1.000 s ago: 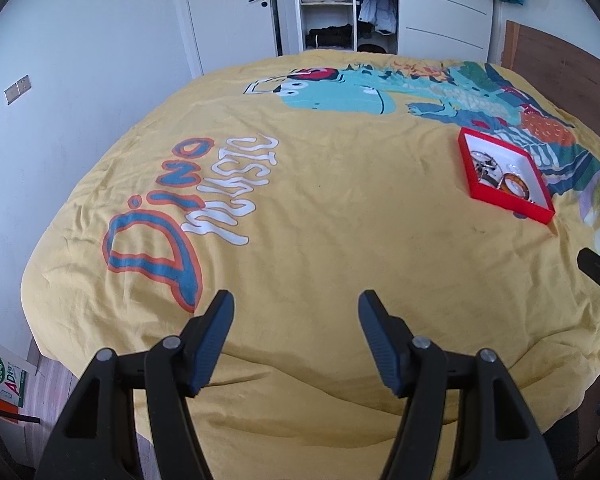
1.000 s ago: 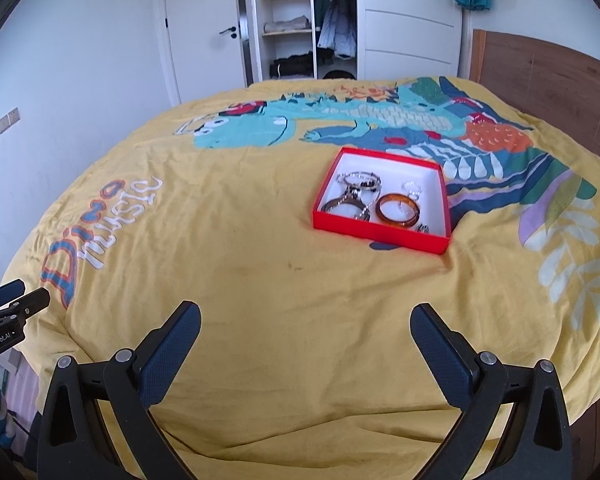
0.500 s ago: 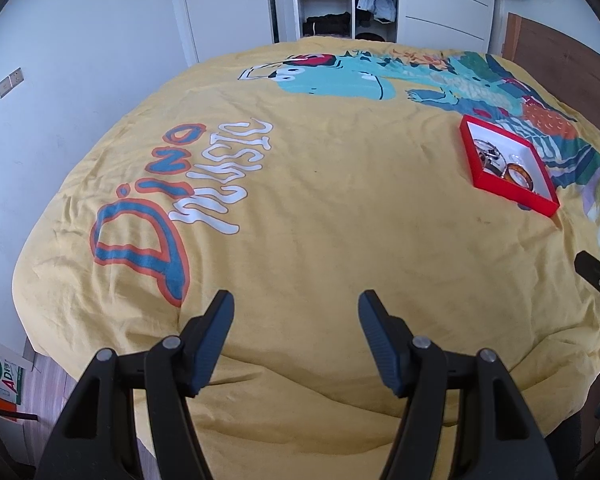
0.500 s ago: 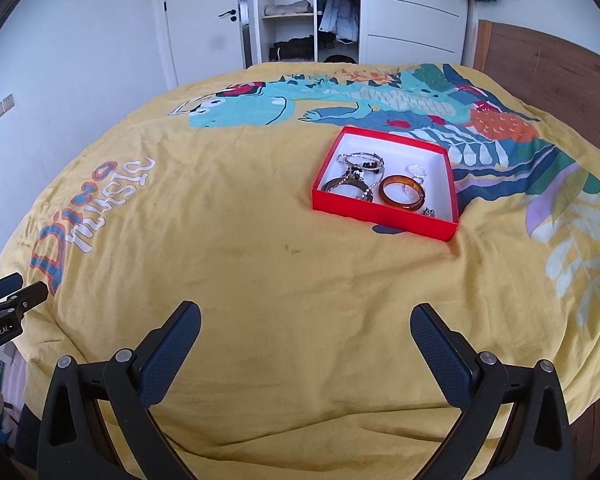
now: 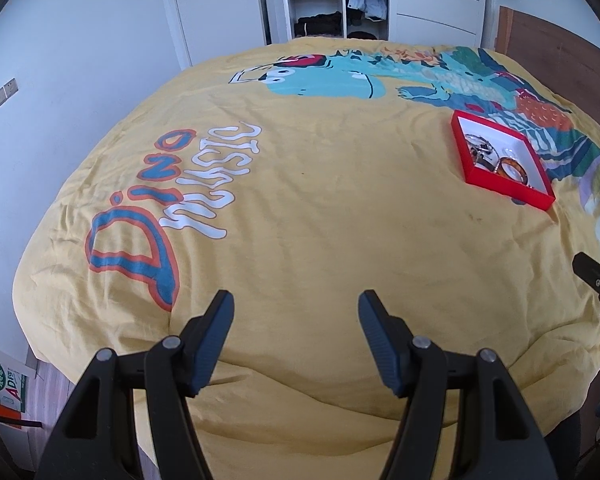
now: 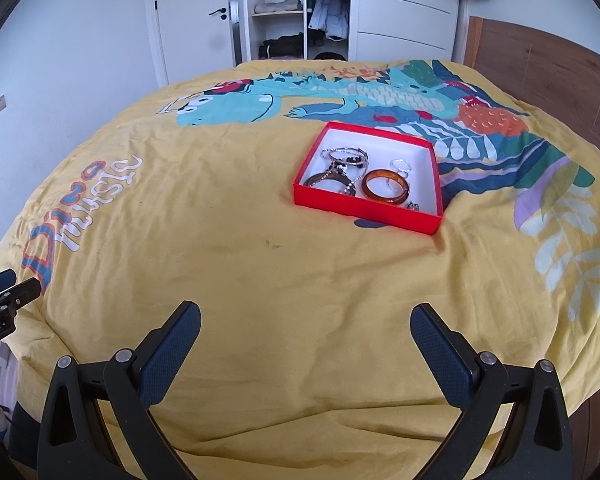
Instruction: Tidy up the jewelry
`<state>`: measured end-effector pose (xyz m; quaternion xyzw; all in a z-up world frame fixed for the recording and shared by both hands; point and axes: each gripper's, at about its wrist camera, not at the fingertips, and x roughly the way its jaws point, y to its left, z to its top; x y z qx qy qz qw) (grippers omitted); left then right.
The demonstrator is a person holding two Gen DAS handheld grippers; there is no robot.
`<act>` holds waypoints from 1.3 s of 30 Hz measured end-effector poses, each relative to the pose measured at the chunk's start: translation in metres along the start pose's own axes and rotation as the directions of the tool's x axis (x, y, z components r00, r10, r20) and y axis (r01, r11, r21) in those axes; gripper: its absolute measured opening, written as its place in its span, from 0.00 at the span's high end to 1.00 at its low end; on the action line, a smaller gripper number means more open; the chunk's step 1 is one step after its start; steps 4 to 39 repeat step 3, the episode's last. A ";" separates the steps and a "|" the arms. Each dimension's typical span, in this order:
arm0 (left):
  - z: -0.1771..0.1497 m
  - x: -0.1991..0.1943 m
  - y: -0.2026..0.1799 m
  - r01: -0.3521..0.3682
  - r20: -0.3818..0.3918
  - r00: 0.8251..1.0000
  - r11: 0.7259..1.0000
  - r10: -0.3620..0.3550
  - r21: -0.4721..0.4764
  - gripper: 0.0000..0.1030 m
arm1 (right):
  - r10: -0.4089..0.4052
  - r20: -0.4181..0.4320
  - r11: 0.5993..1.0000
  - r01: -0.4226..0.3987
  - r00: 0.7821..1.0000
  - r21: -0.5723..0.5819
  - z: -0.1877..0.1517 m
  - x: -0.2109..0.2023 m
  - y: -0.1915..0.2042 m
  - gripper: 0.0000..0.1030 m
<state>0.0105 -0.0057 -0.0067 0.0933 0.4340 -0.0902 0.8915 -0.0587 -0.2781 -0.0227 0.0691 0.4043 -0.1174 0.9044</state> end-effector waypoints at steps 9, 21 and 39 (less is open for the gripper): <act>0.001 -0.001 -0.001 -0.003 0.007 1.000 1.000 0.003 0.000 0.39 | 0.003 -0.001 1.000 -0.003 1.000 0.004 -0.001 0.001 -0.003 0.00; 0.001 -0.001 -0.001 -0.003 0.007 1.000 1.000 0.003 0.000 0.39 | 0.003 -0.001 1.000 -0.003 1.000 0.004 -0.001 0.001 -0.003 0.00; 0.001 -0.001 -0.001 -0.003 0.007 1.000 1.000 0.003 0.000 0.39 | 0.003 -0.001 1.000 -0.003 1.000 0.004 -0.001 0.001 -0.003 0.00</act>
